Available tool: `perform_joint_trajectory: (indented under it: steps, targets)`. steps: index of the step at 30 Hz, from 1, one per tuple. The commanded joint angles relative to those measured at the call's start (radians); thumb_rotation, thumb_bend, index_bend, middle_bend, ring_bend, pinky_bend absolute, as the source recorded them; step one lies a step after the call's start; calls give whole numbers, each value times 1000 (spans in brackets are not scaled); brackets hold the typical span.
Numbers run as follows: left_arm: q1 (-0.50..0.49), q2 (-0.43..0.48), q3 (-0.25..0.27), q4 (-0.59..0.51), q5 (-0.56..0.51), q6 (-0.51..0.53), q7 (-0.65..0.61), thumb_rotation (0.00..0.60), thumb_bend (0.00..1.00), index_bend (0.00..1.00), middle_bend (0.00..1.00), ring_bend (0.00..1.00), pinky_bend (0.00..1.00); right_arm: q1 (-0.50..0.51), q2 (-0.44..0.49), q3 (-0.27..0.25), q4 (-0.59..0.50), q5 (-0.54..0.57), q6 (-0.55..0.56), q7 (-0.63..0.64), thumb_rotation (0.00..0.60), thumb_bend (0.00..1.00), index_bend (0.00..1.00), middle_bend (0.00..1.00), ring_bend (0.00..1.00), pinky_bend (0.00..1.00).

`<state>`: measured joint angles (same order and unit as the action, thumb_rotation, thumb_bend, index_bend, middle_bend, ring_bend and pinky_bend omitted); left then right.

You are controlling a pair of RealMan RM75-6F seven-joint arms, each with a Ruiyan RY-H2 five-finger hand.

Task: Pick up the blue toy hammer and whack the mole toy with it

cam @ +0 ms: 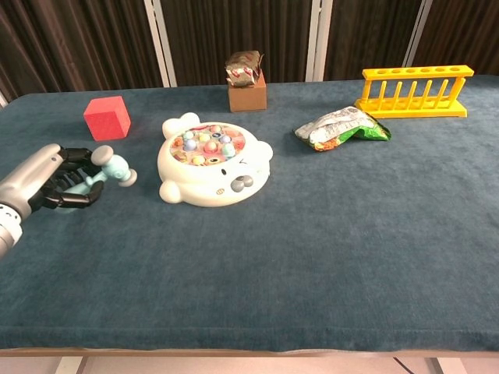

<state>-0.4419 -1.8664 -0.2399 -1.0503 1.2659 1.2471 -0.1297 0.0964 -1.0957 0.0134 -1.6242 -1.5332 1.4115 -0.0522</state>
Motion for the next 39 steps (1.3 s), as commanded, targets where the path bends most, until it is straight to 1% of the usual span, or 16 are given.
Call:
perform_joint_trajectory:
  steps: [1,4,7,10,14,18,25,32,39]
  targets:
    - [12,38,-6,-46,24,11,-83,600,773,568,837,757,915,0,0,-1,-1,-1,0,-1,600,340,0,0,0,0]
    - [16,75,-16,-98,21,0,-125,600,789,558,867,809,996,0,-1,-2,-1,-1,0,-2,600,340,0,0,0,0]
    - [16,109,-28,-147,12,-21,-169,600,800,557,887,854,1000,0,-2,-2,-1,-1,-1,-5,600,340,0,0,0,0]
    - [13,160,-41,-214,-12,-68,-201,600,822,557,900,904,1000,1,-4,-3,-1,0,-5,-10,600,340,0,0,0,0]
    - [-1,197,-59,-256,-21,-88,-194,600,847,558,924,980,1000,2,-5,-4,-2,0,-7,-14,600,340,0,0,0,0]
    - [-34,223,-83,-286,-44,-130,-160,600,860,559,934,995,1000,2,-5,-3,-2,1,-6,-16,600,340,0,0,0,0]
    - [-123,228,-136,-323,-121,-197,-19,600,870,562,934,997,1000,4,-6,-1,-1,9,-12,-20,600,340,0,0,0,0]
    - [-235,201,-190,-316,-272,-276,152,600,881,563,935,998,1000,4,-1,5,0,21,-12,-16,600,340,0,0,0,0]
    - [-331,175,-218,-277,-443,-322,311,600,883,563,935,999,1000,3,7,12,3,35,-12,-3,600,340,0,0,0,0]
